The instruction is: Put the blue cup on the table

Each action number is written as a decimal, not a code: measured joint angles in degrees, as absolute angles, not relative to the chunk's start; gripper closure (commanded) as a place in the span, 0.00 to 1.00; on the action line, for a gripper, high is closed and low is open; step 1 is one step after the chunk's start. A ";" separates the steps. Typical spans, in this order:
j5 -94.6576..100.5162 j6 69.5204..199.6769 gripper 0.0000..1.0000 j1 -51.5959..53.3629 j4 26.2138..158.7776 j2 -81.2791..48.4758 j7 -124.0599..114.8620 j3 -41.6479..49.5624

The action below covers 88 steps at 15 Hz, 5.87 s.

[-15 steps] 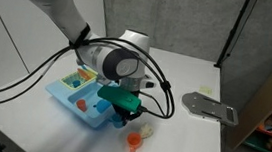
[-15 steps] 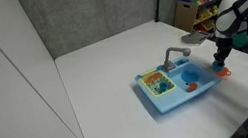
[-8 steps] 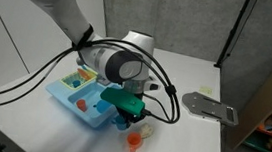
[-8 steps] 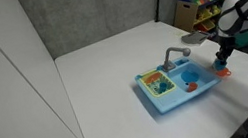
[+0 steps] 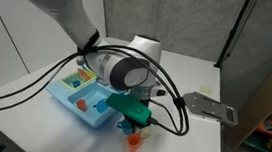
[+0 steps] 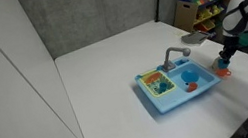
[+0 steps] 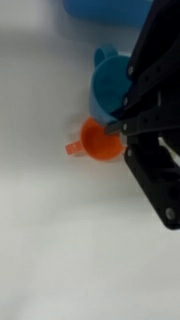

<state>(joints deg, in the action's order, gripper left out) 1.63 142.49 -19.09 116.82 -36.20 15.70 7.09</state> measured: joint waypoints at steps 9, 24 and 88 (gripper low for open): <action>1.65 146.93 0.98 -19.29 119.14 -37.80 16.07 7.07; 2.44 149.74 0.98 -18.73 123.67 -37.79 18.74 5.97; 8.51 136.75 0.00 -13.40 146.36 6.27 22.97 10.24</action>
<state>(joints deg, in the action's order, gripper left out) 8.51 136.75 -13.40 146.36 6.27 22.97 10.24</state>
